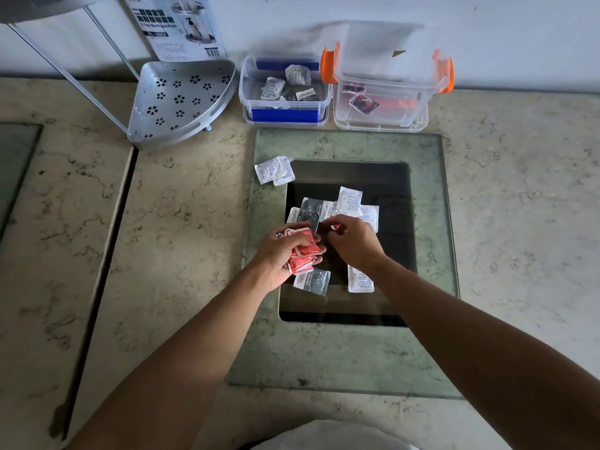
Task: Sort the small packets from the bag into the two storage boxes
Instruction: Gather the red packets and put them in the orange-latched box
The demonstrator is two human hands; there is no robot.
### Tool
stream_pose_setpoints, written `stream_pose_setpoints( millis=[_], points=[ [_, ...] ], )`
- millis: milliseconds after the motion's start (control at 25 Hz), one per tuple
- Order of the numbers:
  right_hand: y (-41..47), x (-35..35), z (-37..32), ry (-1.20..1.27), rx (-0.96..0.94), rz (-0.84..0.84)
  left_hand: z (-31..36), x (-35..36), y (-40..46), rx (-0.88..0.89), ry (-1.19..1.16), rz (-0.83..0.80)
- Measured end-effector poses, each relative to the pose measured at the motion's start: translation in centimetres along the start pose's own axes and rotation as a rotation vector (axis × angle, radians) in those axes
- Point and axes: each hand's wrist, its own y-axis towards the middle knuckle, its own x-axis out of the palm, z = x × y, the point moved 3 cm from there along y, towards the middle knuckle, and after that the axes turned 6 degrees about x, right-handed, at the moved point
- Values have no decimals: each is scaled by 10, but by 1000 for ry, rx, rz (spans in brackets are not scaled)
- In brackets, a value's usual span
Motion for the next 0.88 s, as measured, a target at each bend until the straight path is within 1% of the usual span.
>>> stream_pose_setpoints(
  millis=[40, 80, 160, 240, 440, 600, 760, 880],
  points=[
    [1, -3, 1, -141, -24, 93, 1, -2, 1, 3, -4, 10],
    [2, -4, 3, -252, -37, 148, 2, -4, 3, 8, -5, 21],
    [4, -6, 4, -365, -46, 181, 5, -6, 4, 14, -10, 39],
    [7, -9, 4, -381, -47, 195, 5, -7, 4, 12, -25, 44],
    [14, -10, 3, -329, -52, 235, 1, -12, 6, -3, -49, 55],
    [14, -13, 1, -408, -43, 254, -2, -13, 6, -8, -50, 59],
    [14, -9, -1, -425, -98, 323, -1, -11, 6, 1, -43, 69],
    [13, -6, 1, -480, -123, 323, -3, -11, 5, 2, -37, 65]
  ],
)
